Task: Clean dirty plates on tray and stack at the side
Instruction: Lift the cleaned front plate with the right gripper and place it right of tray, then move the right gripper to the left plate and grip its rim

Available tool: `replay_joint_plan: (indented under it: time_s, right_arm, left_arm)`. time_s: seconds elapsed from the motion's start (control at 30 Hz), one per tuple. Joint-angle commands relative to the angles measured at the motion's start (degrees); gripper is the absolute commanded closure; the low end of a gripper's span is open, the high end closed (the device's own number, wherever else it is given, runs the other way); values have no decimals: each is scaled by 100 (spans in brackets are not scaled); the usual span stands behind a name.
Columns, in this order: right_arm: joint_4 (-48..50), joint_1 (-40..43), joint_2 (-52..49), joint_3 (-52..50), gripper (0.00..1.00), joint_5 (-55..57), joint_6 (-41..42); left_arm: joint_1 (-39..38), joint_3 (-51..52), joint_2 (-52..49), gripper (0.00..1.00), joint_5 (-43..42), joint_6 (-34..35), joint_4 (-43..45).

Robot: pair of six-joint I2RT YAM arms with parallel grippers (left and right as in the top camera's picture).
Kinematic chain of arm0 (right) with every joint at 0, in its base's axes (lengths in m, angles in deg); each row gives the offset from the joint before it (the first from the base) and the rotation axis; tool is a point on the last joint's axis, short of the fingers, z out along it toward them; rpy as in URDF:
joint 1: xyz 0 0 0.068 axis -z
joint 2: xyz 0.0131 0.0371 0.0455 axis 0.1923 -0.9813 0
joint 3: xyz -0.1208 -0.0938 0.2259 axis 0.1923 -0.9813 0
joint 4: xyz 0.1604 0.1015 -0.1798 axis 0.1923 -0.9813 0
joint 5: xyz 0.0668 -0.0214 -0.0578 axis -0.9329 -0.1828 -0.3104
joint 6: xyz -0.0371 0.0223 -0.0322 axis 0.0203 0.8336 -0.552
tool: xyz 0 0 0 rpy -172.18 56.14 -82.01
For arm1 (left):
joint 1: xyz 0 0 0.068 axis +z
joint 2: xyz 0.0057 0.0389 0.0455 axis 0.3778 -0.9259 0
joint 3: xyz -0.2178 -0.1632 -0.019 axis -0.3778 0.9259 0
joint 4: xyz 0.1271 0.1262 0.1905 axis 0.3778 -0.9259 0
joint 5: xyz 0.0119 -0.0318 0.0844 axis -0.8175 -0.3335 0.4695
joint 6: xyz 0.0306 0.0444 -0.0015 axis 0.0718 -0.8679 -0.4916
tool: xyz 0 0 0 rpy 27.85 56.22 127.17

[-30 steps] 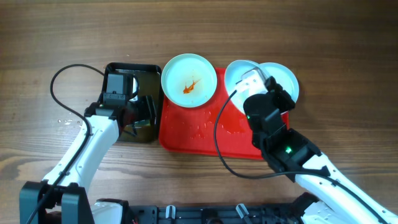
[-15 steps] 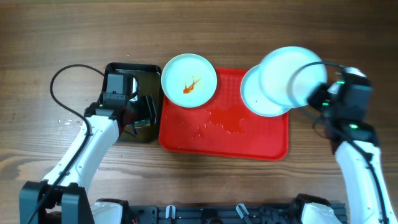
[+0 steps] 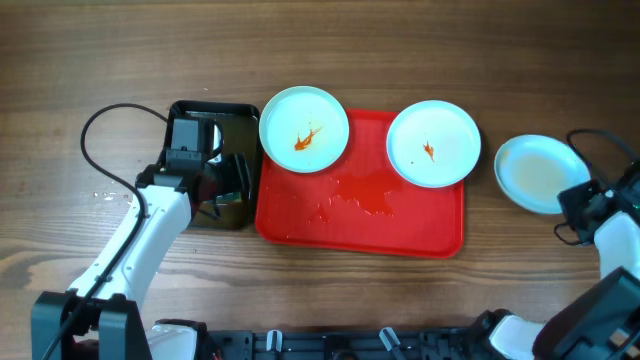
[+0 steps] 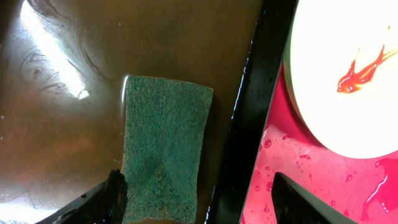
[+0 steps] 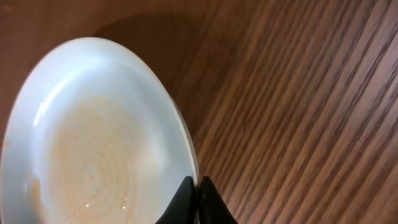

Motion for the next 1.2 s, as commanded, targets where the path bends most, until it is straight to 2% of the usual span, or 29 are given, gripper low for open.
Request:
replay_joint_plan:
  time_s: [0.0,0.07,0.1,0.2,0.27,0.47,0.57,0.67,0.77,0.83,0.9,1.07,1.17]
  right_arm:
    - [90,13,-90,90,77,76,48]
    - [284,13,-87,90,62,-389,31]
    - [378,13,-87,90,59,-682,31]
    - [538,-94,-87,92,57,-1856,-125]
    - [505,-470,-87,92,57,-2339,-619]
    - [396,-2159,-63,210,53,-2262,-1447]
    - [208,-3167,22,546,53,-1528,-1467]
    - [162,-4166,31,861,51,-1451,-1617]
    - [245,-5125,9,905,41,-1335,-1856]
    - [162,-5495,-42,977,39,-1274,-1862]
    - [-319,-5694,-155,1401,39,-1276,-1867]
    - [-1812,-5753,-772,3355,39,-1281,-2074]
    - [-1810,-5753,-1353,3700,36,-1471,-2048]
  left_arm:
    - [15,-50,79,28,-46,33,9]
    - [15,-50,79,28,-44,33,13]
    - [15,-50,79,28,-46,33,13]
    - [15,-50,79,28,-46,33,13]
    - [15,-50,79,28,-46,33,13]
    - [15,-50,79,27,-46,33,13]
    - [15,-50,79,27,-39,28,17]
    - [15,-50,26,26,422,28,79]
    - [15,-48,-155,25,625,33,122]
    - [15,-48,-264,25,623,33,166]
    - [15,-48,-409,23,560,33,234]
    - [13,-48,-664,21,424,33,483]
    - [13,-48,-863,20,426,33,538]
